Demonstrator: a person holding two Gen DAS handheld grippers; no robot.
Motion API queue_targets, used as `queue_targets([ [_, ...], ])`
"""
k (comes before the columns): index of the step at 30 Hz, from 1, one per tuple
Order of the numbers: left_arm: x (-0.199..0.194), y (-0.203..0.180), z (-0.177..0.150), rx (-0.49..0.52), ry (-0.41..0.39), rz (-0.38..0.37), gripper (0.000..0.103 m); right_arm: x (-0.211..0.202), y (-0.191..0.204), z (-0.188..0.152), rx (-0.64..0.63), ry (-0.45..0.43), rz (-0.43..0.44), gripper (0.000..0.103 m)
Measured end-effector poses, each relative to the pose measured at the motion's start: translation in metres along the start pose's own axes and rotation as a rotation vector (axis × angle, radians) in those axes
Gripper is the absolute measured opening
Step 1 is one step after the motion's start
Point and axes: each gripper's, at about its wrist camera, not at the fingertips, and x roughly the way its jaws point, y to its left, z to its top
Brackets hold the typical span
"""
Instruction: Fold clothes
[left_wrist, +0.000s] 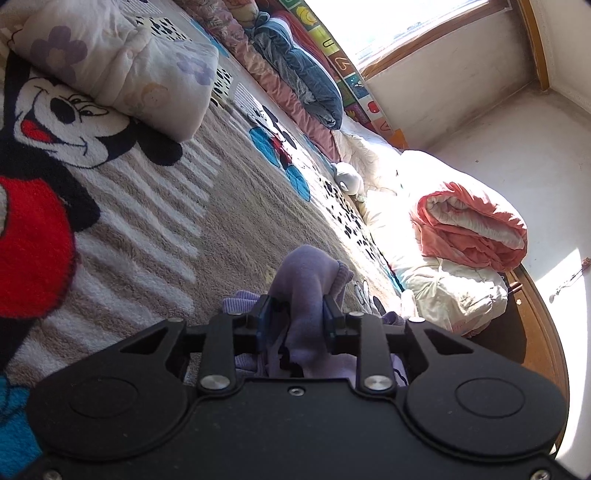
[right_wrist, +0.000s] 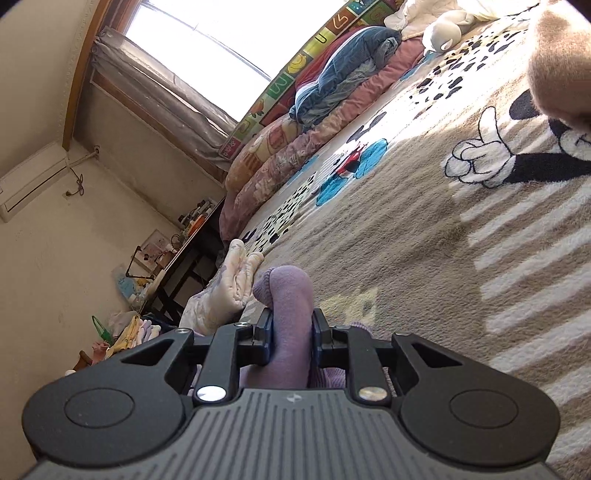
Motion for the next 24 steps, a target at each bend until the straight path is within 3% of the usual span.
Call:
queue_targets([
  [2, -0.007, -0.001, 0.002, 0.003, -0.022, -0.006, 0.054, -0.003, -0.002, 0.001, 0.018, -0.013, -0.008, 0.048],
  [7, -0.033, -0.034, 0.003, 0.233, -0.152, 0.022, 0.049, -0.026, 0.015, 0.010, -0.081, -0.072, -0.080, 0.053],
  [10, -0.030, -0.067, -0.008, 0.505, -0.190, 0.021, 0.038, -0.041, 0.039, 0.011, -0.250, -0.143, -0.109, 0.054],
  [12, -0.017, -0.077, -0.017, 0.636, -0.163, 0.019, 0.035, -0.043, 0.060, 0.012, -0.419, -0.151, -0.079, 0.054],
  [14, -0.002, -0.082, -0.026, 0.733, -0.125, 0.010, 0.035, -0.033, 0.067, 0.009, -0.508, -0.111, -0.073, 0.053],
  [18, 0.024, -0.065, -0.029, 0.756, -0.052, 0.089, 0.035, -0.014, 0.079, 0.001, -0.678, -0.026, -0.063, 0.052],
  [24, 0.035, -0.046, -0.027, 0.672, 0.005, 0.129, 0.035, 0.002, 0.053, 0.007, -0.567, 0.053, -0.064, 0.052],
])
